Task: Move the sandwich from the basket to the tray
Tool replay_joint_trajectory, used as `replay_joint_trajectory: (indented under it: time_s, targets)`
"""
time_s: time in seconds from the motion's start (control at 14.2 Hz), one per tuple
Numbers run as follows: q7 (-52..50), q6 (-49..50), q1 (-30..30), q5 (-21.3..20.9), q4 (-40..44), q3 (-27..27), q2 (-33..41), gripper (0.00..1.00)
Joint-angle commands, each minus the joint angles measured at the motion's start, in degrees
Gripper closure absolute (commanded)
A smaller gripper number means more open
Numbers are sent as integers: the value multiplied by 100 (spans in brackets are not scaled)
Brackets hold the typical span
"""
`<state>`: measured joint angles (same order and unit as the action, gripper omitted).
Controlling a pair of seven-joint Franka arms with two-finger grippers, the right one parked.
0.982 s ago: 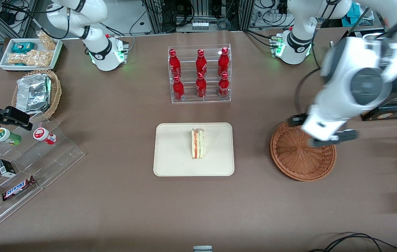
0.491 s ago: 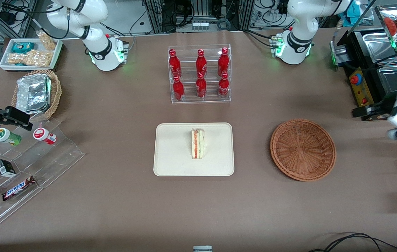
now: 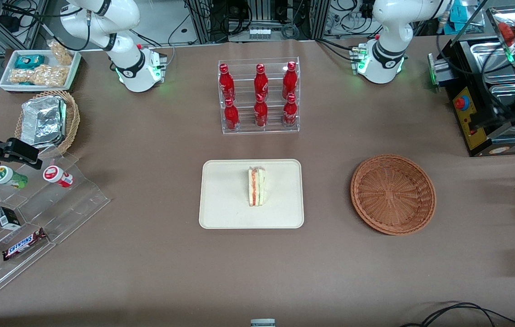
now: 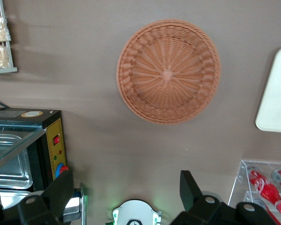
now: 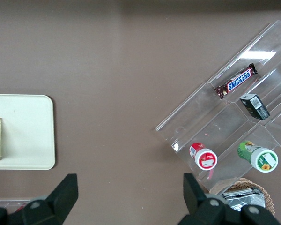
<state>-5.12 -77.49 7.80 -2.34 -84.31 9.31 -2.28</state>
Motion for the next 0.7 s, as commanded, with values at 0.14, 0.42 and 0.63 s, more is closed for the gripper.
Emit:
replay_joint_trajectory:
  time_s: [0.14, 0.42, 0.63]
  targets:
    - [38, 278, 151, -56, -130, 247, 202, 0]
    - [38, 200, 177, -21, -121, 221, 254, 0]
    - [29, 208, 178, -56, 63, 221, 193, 0]
